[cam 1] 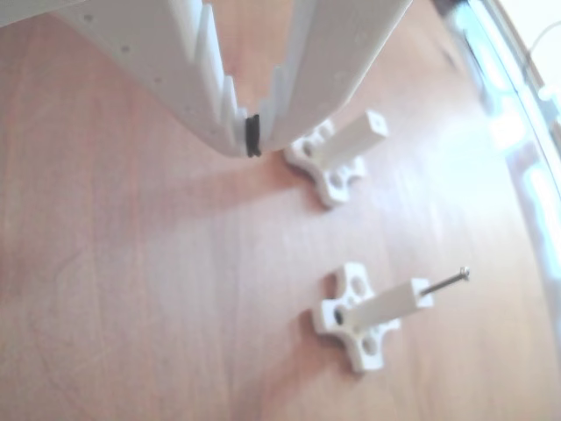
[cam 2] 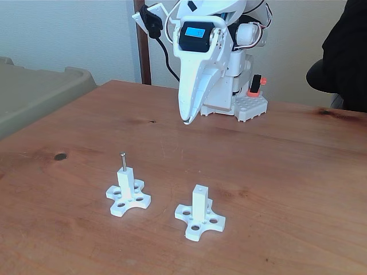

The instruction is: Grab the screw and set it in the hole.

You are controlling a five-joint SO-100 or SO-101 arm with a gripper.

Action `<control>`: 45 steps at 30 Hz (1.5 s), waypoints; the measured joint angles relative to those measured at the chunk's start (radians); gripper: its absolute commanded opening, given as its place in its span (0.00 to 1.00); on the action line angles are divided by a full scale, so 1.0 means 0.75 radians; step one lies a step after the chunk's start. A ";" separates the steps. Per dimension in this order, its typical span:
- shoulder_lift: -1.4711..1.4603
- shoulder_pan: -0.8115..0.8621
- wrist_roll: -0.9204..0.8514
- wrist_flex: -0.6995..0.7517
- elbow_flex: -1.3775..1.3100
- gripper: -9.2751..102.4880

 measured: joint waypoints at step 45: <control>-0.992 0.049 0.106 0.010 -0.759 0.04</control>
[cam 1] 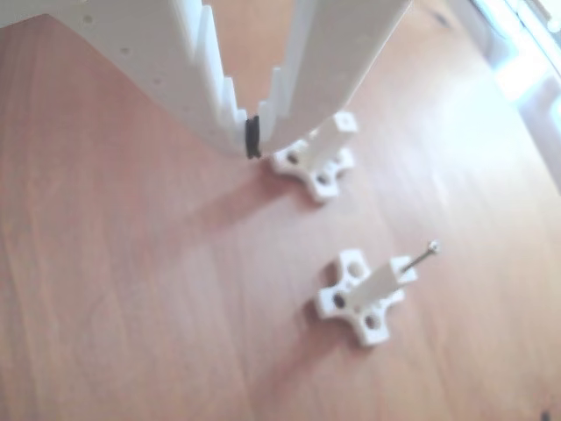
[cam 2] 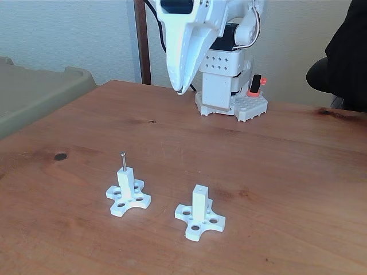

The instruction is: Grab the screw and set it in the hole.

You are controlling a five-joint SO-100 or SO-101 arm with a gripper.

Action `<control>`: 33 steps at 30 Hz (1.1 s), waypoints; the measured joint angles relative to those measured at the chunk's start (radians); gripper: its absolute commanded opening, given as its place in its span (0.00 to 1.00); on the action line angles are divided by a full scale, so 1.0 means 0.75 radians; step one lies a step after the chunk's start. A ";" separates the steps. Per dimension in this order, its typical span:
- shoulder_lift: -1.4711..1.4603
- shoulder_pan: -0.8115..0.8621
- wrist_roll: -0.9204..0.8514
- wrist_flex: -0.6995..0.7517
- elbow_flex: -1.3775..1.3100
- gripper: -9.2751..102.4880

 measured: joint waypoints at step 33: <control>-1.131 0.043 0.029 0.149 -0.935 0.04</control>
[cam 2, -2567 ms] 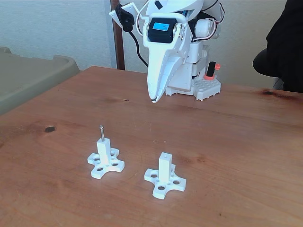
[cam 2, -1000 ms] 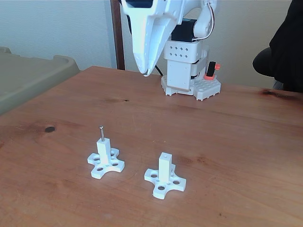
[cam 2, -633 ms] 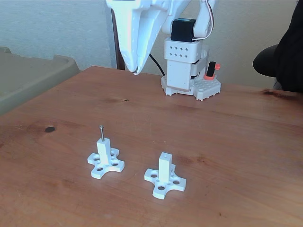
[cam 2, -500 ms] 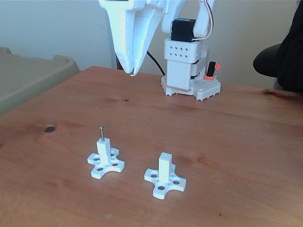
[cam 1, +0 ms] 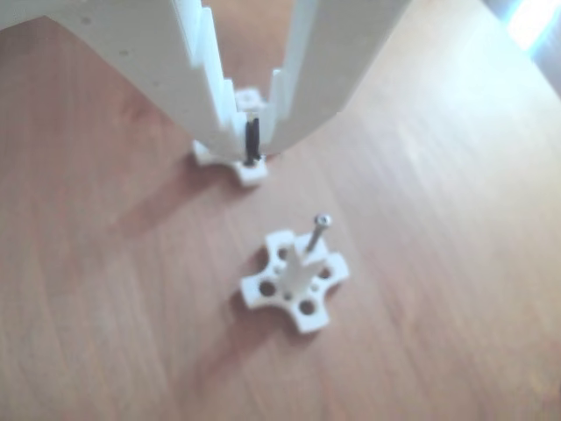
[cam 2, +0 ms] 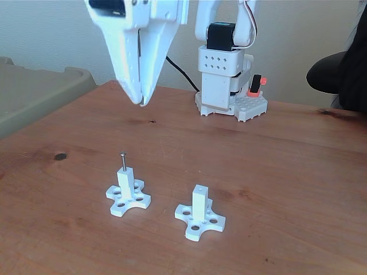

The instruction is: Grab the screw and set it in the hole.

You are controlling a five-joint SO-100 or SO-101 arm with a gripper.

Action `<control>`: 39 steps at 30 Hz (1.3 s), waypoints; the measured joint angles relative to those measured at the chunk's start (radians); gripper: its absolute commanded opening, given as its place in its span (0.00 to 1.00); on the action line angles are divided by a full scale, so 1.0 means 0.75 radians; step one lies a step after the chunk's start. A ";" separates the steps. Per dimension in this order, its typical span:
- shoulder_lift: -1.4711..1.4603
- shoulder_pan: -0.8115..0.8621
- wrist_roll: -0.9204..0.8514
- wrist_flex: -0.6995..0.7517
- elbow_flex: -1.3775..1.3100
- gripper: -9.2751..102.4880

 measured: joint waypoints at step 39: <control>-0.315 0.006 0.000 0.022 -0.192 0.13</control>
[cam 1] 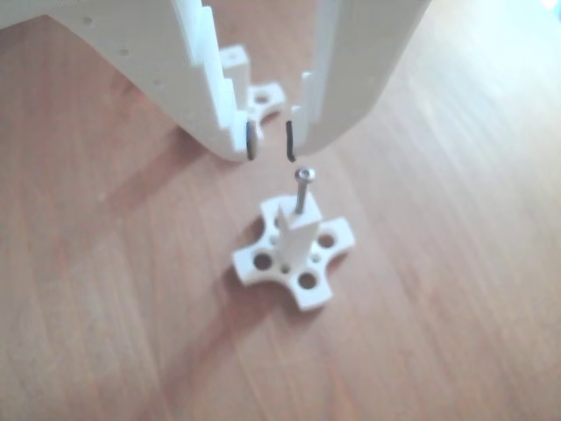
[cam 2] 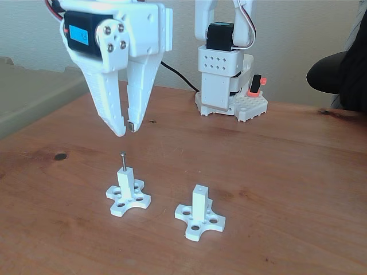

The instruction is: Grab the screw and set it in the hole.

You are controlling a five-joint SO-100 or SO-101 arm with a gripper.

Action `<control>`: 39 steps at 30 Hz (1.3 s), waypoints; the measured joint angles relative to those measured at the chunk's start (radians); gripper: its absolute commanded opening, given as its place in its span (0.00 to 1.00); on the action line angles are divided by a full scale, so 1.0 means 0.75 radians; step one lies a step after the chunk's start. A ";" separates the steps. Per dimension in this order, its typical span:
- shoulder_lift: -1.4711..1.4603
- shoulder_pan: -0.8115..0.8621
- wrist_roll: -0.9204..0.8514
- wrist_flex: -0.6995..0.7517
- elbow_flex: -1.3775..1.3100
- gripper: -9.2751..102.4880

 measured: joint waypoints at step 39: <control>-0.108 -0.016 0.014 -0.016 -0.076 0.15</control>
